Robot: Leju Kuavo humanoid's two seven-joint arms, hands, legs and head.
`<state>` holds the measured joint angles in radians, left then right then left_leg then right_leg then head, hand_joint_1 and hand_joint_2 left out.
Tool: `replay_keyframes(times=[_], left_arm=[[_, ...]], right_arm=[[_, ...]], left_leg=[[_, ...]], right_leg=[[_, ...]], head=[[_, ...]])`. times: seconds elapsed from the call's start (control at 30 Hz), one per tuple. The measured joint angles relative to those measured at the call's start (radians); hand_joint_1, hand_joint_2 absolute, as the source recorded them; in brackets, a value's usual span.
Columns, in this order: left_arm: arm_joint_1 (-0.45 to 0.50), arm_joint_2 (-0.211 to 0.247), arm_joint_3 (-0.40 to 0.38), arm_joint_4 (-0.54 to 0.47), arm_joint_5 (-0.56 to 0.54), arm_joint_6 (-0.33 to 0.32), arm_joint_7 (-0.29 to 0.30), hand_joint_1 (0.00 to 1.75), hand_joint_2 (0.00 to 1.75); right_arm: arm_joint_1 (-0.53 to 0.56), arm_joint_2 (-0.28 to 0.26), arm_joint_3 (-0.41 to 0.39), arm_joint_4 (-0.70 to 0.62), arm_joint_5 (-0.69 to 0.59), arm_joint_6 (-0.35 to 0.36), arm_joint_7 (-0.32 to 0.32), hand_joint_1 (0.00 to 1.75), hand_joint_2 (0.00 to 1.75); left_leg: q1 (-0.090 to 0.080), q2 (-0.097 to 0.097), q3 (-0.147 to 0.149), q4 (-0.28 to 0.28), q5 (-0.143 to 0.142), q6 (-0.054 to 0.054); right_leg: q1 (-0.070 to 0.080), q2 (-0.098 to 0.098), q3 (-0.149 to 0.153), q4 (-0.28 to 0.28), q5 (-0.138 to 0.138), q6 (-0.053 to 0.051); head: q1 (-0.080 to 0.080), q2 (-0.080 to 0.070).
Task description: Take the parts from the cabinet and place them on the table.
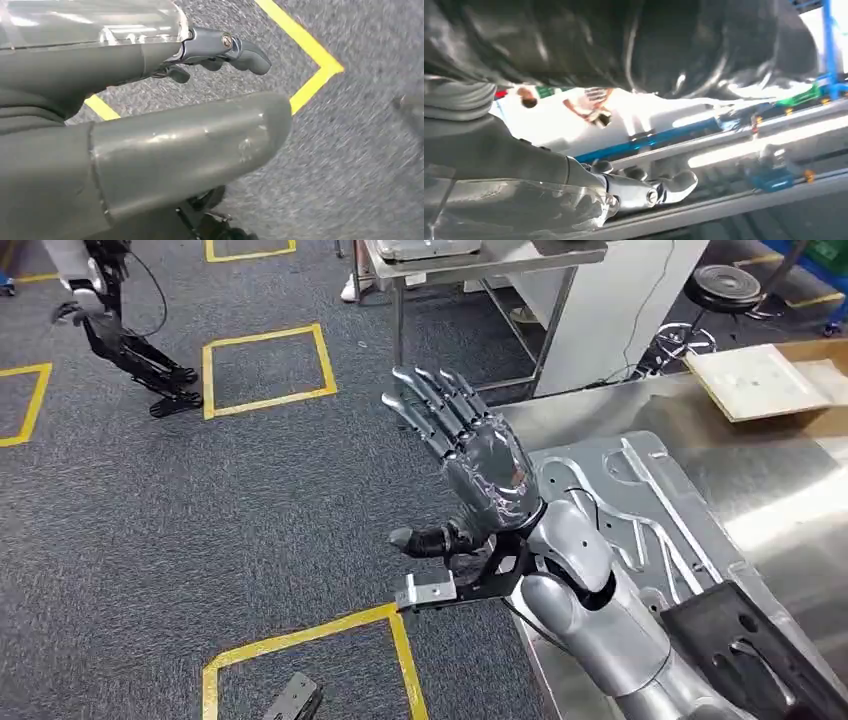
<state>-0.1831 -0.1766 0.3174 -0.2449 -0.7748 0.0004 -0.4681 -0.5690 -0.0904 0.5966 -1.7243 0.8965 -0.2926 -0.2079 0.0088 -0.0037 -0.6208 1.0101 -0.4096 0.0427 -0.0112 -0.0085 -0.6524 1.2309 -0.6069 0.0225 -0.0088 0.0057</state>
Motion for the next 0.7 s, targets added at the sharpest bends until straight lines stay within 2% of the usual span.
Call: replay_keyframes(times=[0.03,0.07,0.1,0.13,0.17,0.2,0.23,0.27,0.3,0.33,0.37,0.4,0.43,0.47,0.5,0.53,0.57,0.6,0.63,0.67,0.7], left_arm=[[0.001,0.000,0.000,0.000,0.000,0.000,0.000,0.00,0.00],[0.004,0.000,0.000,0.000,0.000,0.000,0.000,0.00,0.00],[0.005,0.001,0.000,0.000,0.000,0.000,0.000,0.00,0.00],[0.006,0.001,0.000,0.000,0.001,0.000,0.000,0.00,0.00],[0.005,0.001,0.000,0.000,0.001,0.000,0.000,0.00,0.00],[0.005,0.001,0.000,0.000,0.001,0.000,0.000,0.00,0.00],[0.005,-0.001,0.000,0.000,0.001,0.000,0.000,0.00,0.00],[0.004,0.000,0.000,0.000,0.001,0.000,0.000,0.00,0.00],[0.005,0.000,0.000,0.000,0.001,0.000,0.000,0.00,0.00],[0.009,0.000,0.000,0.000,0.001,0.000,0.000,0.00,0.00],[0.011,0.001,0.000,0.000,0.001,0.000,0.000,0.00,0.00],[0.014,0.006,0.000,0.000,0.001,0.000,0.000,0.00,0.00],[0.013,0.005,0.000,0.000,0.001,0.000,0.000,0.00,0.00],[0.011,0.005,0.000,0.000,0.001,0.000,0.000,0.00,0.00],[0.009,0.005,0.000,0.000,0.001,0.000,0.000,0.00,0.00],[0.009,0.005,0.000,0.000,0.001,0.000,0.000,0.00,0.00],[0.010,0.005,0.000,0.000,0.001,0.000,0.000,0.00,0.00],[0.012,0.005,0.000,0.000,0.001,0.000,0.000,0.00,0.00],[0.013,0.006,0.000,0.000,0.001,0.000,0.000,0.00,0.00],[0.013,0.007,0.000,0.000,0.001,0.000,0.000,0.00,0.00],[0.012,0.007,0.000,0.000,0.001,0.000,0.000,0.00,0.00]], right_arm=[[0.003,0.000,0.000,0.002,0.000,0.000,0.000,0.00,0.00],[0.007,0.000,0.000,0.004,0.000,0.000,0.000,0.00,0.00],[0.009,0.000,0.000,0.004,0.000,0.000,0.000,0.00,0.00],[0.009,0.000,0.000,0.004,0.000,-0.001,0.000,0.00,0.00],[0.009,0.000,0.000,0.004,0.000,-0.001,0.000,0.00,0.00],[0.009,0.000,0.000,0.004,0.000,-0.001,0.000,0.00,0.00],[0.009,0.000,0.000,0.005,0.000,-0.001,0.000,0.00,0.00],[0.009,0.000,0.000,0.005,0.000,-0.002,0.000,0.00,0.00],[0.011,-0.001,0.000,0.005,0.000,-0.002,0.000,0.00,0.00],[0.011,0.000,0.000,0.005,0.000,-0.003,0.000,0.00,0.00],[0.010,0.000,0.000,0.005,0.000,-0.004,0.000,0.00,0.00],[0.009,0.002,0.000,0.005,0.000,-0.005,0.000,0.00,0.00],[0.010,0.003,0.000,0.005,0.000,-0.006,0.000,0.00,0.00],[0.010,0.003,0.000,0.005,0.000,-0.008,0.000,0.00,0.00],[0.010,0.002,0.000,0.005,0.000,-0.008,0.000,0.00,0.00],[0.012,0.002,0.000,0.006,0.000,-0.008,0.000,0.00,0.00],[0.013,0.002,0.000,0.007,0.000,-0.008,0.000,0.00,0.00],[0.013,0.002,0.000,0.007,0.000,-0.008,0.000,0.00,0.00],[0.013,0.002,0.000,0.007,0.000,-0.008,0.000,0.00,0.00],[0.013,0.002,0.000,0.007,0.000,-0.008,0.000,0.00,0.00],[0.013,0.003,0.000,0.007,0.000,-0.008,0.000,0.00,0.00]], left_leg=[[-0.001,-0.014,0.000,0.001,0.000,0.000],[-0.001,-0.027,0.000,0.002,0.000,0.000],[-0.001,-0.040,0.000,0.003,0.000,0.000],[-0.001,-0.056,0.001,0.006,-0.001,0.000],[-0.001,-0.070,0.002,0.008,-0.002,-0.002],[-0.001,-0.083,0.003,0.010,-0.003,-0.004],[-0.003,-0.093,-0.002,0.012,-0.004,-0.009],[-0.001,-0.104,-0.009,0.017,-0.003,-0.015],[0.004,-0.111,-0.013,0.014,0.000,-0.022],[0.007,-0.122,-0.014,0.010,0.003,-0.029],[0.003,-0.134,-0.015,0.007,0.004,-0.038],[0.005,-0.120,-0.016,0.014,-0.003,-0.038],[-0.003,-0.066,-0.029,0.047,-0.026,-0.045],[-0.001,-0.036,-0.058,0.108,-0.062,-0.051],[0.002,-0.018,-0.097,0.188,-0.100,-0.055],[0.005,-0.011,-0.134,0.264,-0.129,-0.059],[0.006,-0.007,-0.156,0.306,-0.138,-0.063],[0.007,-0.004,-0.154,0.302,-0.123,-0.065],[0.008,0.000,-0.130,0.256,-0.091,-0.066],[0.008,0.007,-0.088,0.180,-0.052,-0.063],[0.007,0.028,-0.029,0.074,-0.008,-0.058]], right_leg=[[0.000,0.004,-0.037,0.070,-0.022,0.001],[0.000,0.005,-0.058,0.101,-0.019,0.001],[0.000,0.005,-0.057,0.086,0.007,0.000],[-0.001,0.008,-0.034,0.024,0.056,-0.003],[-0.002,0.017,0.002,-0.059,0.106,-0.007],[-0.002,0.041,0.039,-0.147,0.151,-0.012],[-0.004,0.089,0.053,-0.179,0.143,-0.019],[-0.005,0.086,0.056,-0.198,0.142,-0.017],[0.000,0.077,0.054,-0.195,0.142,-0.018],[0.002,0.069,0.056,-0.194,0.141,-0.019],[-0.003,0.058,0.060,-0.201,0.145,-0.025],[-0.012,0.041,0.067,-0.211,0.150,-0.031],[-0.011,0.034,0.072,-0.217,0.150,-0.036],[-0.010,0.018,0.075,-0.218,0.150,-0.042],[-0.008,0.005,0.075,-0.218,0.149,-0.043],[-0.006,-0.009,0.074,-0.217,0.148,-0.045],[-0.006,-0.022,0.074,-0.216,0.146,-0.045],[-0.006,-0.035,0.075,-0.216,0.144,-0.043],[-0.006,-0.047,0.076,-0.214,0.142,-0.042],[-0.006,-0.057,0.078,-0.212,0.139,-0.039],[-0.006,-0.070,0.082,-0.209,0.133,-0.035]], head=[[0.000,0.000],[0.000,0.000],[0.000,0.000],[0.000,0.000],[0.000,0.000],[0.000,0.000],[0.000,0.000],[0.000,0.000],[0.000,0.000],[0.001,0.000],[0.000,0.000],[0.001,0.000],[-0.004,0.000],[-0.007,0.000],[-0.007,0.000],[-0.007,0.000],[-0.007,0.000],[-0.007,0.000],[-0.007,0.000],[-0.007,0.000],[-0.007,0.000]])
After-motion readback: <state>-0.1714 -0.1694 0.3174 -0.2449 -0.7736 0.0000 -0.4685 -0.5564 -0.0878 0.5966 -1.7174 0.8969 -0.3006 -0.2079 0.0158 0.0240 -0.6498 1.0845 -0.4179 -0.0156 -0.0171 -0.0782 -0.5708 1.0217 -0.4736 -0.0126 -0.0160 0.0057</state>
